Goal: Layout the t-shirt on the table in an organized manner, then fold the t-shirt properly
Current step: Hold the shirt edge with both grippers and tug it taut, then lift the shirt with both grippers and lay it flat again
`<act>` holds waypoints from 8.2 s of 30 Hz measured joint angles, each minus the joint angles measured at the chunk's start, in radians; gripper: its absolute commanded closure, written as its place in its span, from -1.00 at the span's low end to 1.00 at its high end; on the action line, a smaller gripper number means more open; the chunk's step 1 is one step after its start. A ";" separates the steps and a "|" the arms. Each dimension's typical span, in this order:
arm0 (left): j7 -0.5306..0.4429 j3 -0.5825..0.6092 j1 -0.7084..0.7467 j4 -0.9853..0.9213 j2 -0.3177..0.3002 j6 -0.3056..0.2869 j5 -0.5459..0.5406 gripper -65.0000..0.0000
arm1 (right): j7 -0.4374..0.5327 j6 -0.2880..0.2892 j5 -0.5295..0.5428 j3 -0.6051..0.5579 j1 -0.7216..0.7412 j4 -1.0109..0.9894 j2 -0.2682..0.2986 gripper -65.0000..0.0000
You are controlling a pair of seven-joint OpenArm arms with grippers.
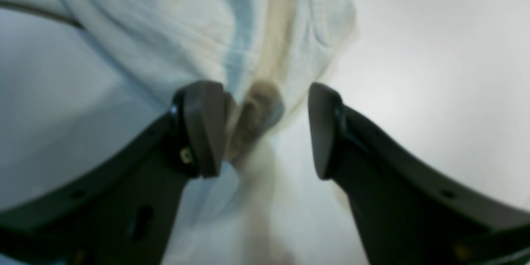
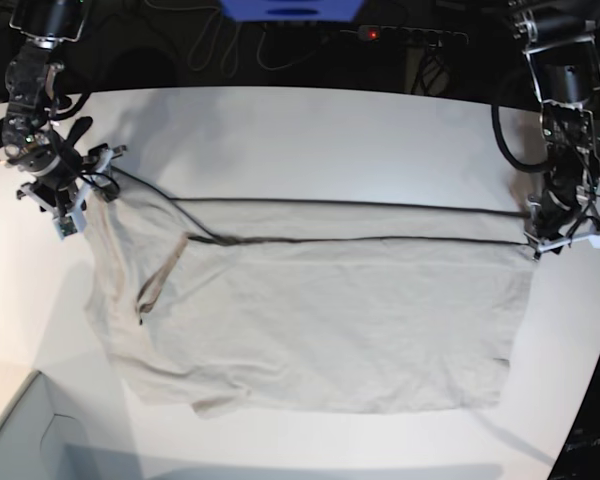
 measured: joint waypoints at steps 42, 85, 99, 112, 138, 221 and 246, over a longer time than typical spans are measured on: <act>0.031 -0.003 0.008 0.006 0.003 0.000 -0.013 1.00 | -0.007 0.000 0.000 -0.006 0.113 -0.075 -0.032 0.05; 0.024 -0.002 0.019 0.006 0.003 -0.011 -0.017 1.00 | -0.100 0.000 -0.005 -0.042 0.275 -0.125 0.030 0.15; 0.027 -0.002 0.019 0.007 0.003 -0.014 -0.018 1.00 | -0.089 0.000 0.001 0.145 0.108 -0.011 -0.015 0.02; 0.026 -0.002 0.019 0.007 0.003 -0.014 -0.018 1.00 | -0.102 0.000 0.006 0.150 -0.006 0.192 -0.076 0.01; 0.050 0.000 0.022 0.006 -0.021 -0.014 -0.022 1.00 | -0.085 0.000 0.007 0.150 0.177 -0.180 -0.014 0.01; 0.436 -0.131 0.353 0.429 -0.014 0.031 0.005 1.00 | -0.014 0.000 0.004 0.204 -0.291 0.280 -0.104 1.00; 0.447 -0.255 0.386 0.451 0.048 0.028 0.005 0.34 | -0.008 0.000 0.007 0.203 -0.297 0.273 -0.087 0.26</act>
